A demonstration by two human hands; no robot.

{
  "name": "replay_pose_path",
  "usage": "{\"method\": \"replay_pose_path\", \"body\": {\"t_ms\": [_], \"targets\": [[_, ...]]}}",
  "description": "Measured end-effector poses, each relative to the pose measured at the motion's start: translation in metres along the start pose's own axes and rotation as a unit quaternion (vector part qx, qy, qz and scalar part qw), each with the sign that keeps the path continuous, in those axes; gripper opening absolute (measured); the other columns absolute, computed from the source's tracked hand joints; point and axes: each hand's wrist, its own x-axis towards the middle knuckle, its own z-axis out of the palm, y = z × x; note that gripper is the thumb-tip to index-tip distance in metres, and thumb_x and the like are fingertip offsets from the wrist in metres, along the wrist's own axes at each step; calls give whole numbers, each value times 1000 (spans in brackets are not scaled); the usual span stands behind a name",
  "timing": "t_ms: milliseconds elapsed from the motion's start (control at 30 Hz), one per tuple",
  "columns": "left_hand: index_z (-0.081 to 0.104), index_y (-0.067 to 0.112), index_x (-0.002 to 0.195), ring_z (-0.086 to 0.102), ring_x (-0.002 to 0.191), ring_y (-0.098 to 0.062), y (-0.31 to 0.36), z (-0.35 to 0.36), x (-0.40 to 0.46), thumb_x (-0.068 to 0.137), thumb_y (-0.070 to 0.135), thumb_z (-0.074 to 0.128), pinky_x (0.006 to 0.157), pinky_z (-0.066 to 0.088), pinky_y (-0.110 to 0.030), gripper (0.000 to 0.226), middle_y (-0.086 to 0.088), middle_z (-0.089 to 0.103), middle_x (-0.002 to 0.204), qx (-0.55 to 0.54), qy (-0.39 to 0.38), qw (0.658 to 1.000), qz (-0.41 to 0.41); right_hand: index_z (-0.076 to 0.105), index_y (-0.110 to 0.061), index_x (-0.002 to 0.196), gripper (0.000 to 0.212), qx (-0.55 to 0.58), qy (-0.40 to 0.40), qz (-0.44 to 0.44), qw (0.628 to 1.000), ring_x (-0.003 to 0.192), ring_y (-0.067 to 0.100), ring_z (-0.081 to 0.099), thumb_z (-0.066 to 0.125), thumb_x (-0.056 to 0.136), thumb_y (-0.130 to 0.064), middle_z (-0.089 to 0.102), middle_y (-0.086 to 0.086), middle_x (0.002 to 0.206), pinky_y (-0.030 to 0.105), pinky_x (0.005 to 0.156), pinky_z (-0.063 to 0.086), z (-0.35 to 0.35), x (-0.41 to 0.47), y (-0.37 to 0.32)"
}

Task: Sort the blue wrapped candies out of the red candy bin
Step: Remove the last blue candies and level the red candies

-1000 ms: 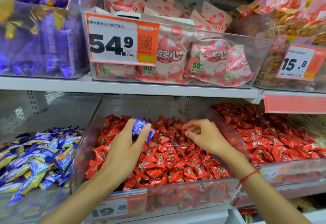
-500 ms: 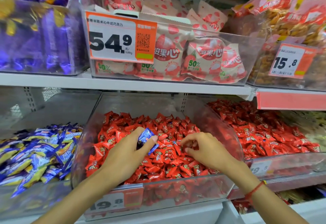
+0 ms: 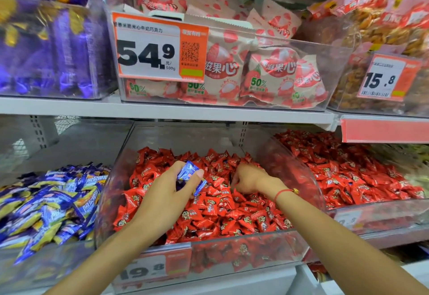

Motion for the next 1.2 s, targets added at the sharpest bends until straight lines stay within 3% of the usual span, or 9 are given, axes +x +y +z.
{"method": "replay_pose_path", "body": {"t_ms": [133,233,400,467,533,700,933,1100,1200], "targets": [[56,14,89,56,72,-40,0,0,1,78,64,45,77,49,-57,52,-23,59,84,-5,6,1000,1,77,-21,82,6,155,79,-16,985,61,9,58,78,76,-20,64,-4,65,16,57,44,-13,-28,8],[55,20,86,57,74,-42,-1,0,3,78,67,44,74,51,-58,48,-24,58,83,-16,15,1000,2,76,-26,73,13,313,143,-69,936,46,1,42,81,73,-13,60,-9,56,14,50,33,-30,-57,3],[53,23,87,60,81,-42,-3,1,3,81,63,44,76,54,-52,42,-23,59,89,-24,-6,1000,-6,78,-20,77,10,389,123,-75,910,57,-1,57,78,76,-10,70,-14,64,16,60,48,-31,-75,-11],[55,21,93,63,88,-37,-6,2,5,80,62,45,72,58,-31,44,-21,62,99,-42,-20,999,-4,79,-18,80,7,443,121,-73,885,60,-2,62,80,75,-13,72,-9,69,15,61,49,-28,-76,-15],[57,18,97,67,87,-24,-5,2,7,80,58,48,74,57,-24,45,-16,65,103,-68,-21,997,-8,79,-16,82,9,476,125,-85,866,63,0,65,80,74,-12,73,-6,69,14,61,48,-25,-77,-23],[61,19,98,68,87,-25,-6,2,9,81,60,56,78,58,-44,45,-6,70,90,-91,-15,996,-3,77,-25,74,16,426,141,-157,880,63,-3,66,79,75,-10,71,-10,66,13,63,50,-21,-83,-49],[62,28,105,70,69,-15,-5,2,7,85,27,70,54,50,-20,22,6,74,85,-68,-25,997,15,76,-20,76,7,394,214,-103,888,61,1,65,81,72,-17,71,-4,65,18,62,54,-22,-81,-47],[60,32,104,69,78,-5,-8,0,7,87,24,69,72,54,-26,21,15,71,89,-30,7,999,39,72,-28,81,14,369,196,-52,907,60,3,67,80,75,-18,72,-5,63,21,66,55,-31,-76,-10],[55,40,106,68,82,-20,-11,1,8,94,30,59,78,56,-44,17,17,67,92,-37,21,998,40,74,-23,86,12,341,203,-9,918,65,7,68,73,81,-13,71,-5,68,24,65,53,-39,-67,22]]}}
